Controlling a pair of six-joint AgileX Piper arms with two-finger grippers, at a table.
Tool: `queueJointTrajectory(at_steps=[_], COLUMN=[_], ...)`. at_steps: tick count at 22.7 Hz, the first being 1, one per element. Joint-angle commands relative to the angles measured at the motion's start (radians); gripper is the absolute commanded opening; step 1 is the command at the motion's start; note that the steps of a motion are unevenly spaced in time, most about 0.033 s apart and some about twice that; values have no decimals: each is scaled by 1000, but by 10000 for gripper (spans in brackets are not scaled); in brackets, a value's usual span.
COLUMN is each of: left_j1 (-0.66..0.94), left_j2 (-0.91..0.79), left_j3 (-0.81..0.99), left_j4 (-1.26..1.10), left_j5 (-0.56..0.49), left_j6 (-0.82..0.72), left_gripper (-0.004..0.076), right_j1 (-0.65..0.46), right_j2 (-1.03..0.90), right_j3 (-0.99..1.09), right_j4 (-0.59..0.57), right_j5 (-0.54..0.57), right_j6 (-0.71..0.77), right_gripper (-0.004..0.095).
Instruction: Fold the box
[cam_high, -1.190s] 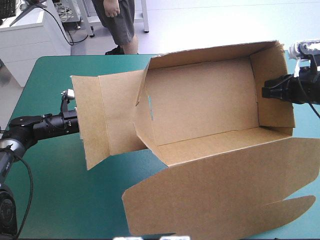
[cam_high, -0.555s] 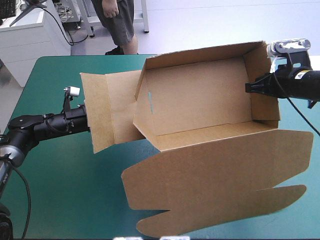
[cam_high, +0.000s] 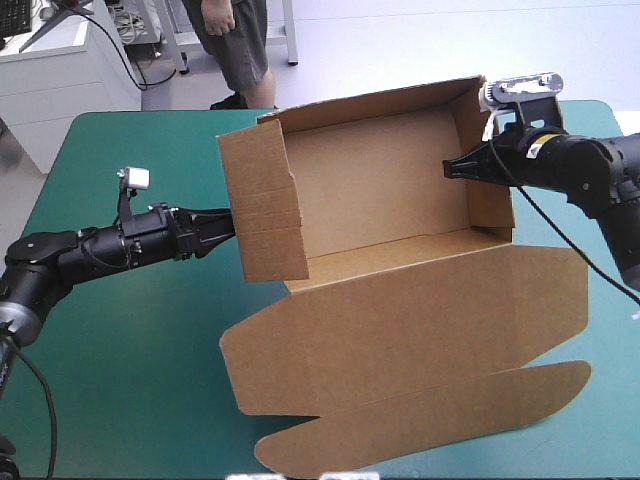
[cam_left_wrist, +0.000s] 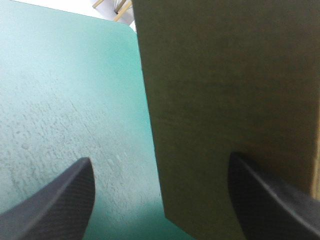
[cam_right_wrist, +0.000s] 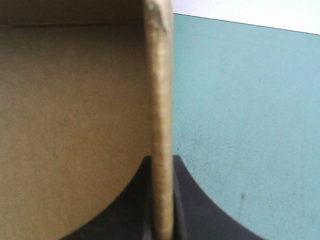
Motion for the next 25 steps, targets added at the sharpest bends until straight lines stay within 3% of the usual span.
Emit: queueJointTrajectory(at_steps=[1,15,20,22,24,25], left_j1=[-4,-109,-122,-149,-220,-245], left_j2=[-32,-32,-32,-32,-32,-32], left_j3=[-24,-26,-70,-114,-242,-276], left_j4=[-111,-218,-205,-160,104,180], left_j5=[118,118,115,49,-171,-217], left_j6=[7,57,43,-6,-223,-285], left_gripper=[531,532,531,529,529,529], right_j1=[18,119,119,119,119,119], right_j2=[-24,-3,-1,-1,-1,-1], right_j3=[-27,-27,-27,-27,-27,-27], right_j4=[-32,-185,-180,-180,-190,-198], right_j5=[-91,-109,-107,-111,-111,-111], right_j6=[51,164,172,175,187,194], right_gripper=[-11,-8,-7,-7,-7,-7])
